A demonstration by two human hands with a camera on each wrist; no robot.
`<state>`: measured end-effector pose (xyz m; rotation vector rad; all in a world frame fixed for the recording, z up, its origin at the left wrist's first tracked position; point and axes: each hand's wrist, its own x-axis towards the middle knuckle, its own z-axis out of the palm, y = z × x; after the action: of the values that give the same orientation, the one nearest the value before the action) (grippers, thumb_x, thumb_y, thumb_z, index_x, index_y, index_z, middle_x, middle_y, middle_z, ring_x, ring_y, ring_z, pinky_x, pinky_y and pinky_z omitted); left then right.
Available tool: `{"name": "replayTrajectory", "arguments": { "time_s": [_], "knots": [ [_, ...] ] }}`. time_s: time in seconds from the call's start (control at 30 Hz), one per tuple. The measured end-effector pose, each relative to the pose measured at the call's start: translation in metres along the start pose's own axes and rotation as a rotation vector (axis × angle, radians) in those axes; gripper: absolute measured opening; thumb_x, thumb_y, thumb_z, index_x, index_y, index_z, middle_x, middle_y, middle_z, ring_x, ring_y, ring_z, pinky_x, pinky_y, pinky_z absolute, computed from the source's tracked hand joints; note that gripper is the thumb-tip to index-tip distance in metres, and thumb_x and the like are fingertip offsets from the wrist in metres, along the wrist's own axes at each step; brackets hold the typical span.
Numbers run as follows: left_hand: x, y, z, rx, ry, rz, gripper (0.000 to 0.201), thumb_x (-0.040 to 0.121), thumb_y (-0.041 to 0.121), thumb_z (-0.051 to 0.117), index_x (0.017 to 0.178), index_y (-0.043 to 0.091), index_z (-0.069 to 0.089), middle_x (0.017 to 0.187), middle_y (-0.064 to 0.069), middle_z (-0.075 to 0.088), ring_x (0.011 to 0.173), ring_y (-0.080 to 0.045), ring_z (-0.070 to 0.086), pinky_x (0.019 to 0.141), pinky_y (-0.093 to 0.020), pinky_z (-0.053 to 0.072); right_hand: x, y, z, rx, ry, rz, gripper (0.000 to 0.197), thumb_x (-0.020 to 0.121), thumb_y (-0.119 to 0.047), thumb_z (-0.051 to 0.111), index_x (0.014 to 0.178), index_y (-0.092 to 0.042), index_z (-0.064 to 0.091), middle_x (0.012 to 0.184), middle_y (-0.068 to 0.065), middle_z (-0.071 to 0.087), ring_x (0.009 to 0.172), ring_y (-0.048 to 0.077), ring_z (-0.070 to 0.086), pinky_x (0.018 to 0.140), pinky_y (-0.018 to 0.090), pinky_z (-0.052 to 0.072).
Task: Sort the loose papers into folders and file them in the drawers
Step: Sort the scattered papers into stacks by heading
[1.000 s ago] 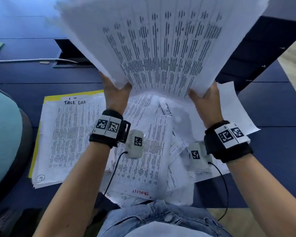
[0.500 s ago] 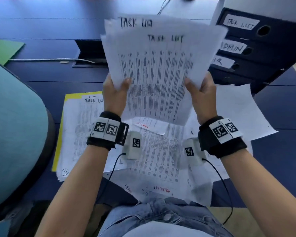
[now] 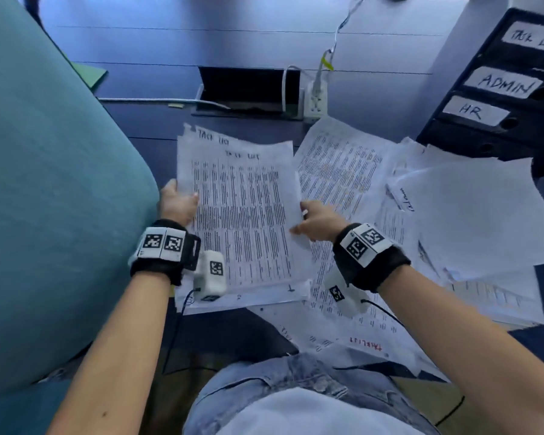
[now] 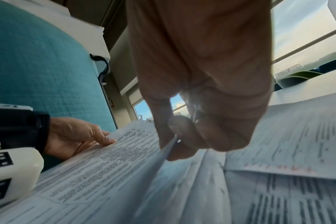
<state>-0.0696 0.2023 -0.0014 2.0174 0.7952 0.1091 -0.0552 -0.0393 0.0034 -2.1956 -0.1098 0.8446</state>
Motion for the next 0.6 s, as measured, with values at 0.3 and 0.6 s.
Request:
{"name": "replayTrajectory", "arguments": {
  "time_s": [0.3, 0.6],
  "knots": [
    [-0.003, -0.029, 0.012, 0.188, 0.052, -0.091, 0.051, 0.08, 0.004, 0.062, 0.126, -0.003, 0.041, 0.129, -0.023, 0.048, 0.12, -0.032, 0.045, 0.098, -0.032, 0.032, 0.009, 0.022, 0.019, 0.046, 0.136, 0.178, 0.03, 0.083, -0.008, 0.064, 0.104, -0.011, 0.042, 0.083, 0.002, 0.047, 0.073, 0.016, 0.052, 0.059, 0.024, 0.046],
    [-0.027, -0.014, 0.048, 0.578, -0.346, 0.115, 0.097, 0.07, 0.043, 0.075, 0.146, 0.034, 0.015, 0.155, -0.012, 0.002, 0.143, -0.034, 0.003, 0.112, -0.056, 0.009, 0.006, 0.063, -0.014, 0.168, 0.707, 0.689, 0.07, 0.081, -0.037, 0.066, 0.13, 0.005, 0.039, 0.143, 0.021, 0.023, 0.133, 0.035, 0.024, 0.108, 0.04, 0.024]
  ]
}}
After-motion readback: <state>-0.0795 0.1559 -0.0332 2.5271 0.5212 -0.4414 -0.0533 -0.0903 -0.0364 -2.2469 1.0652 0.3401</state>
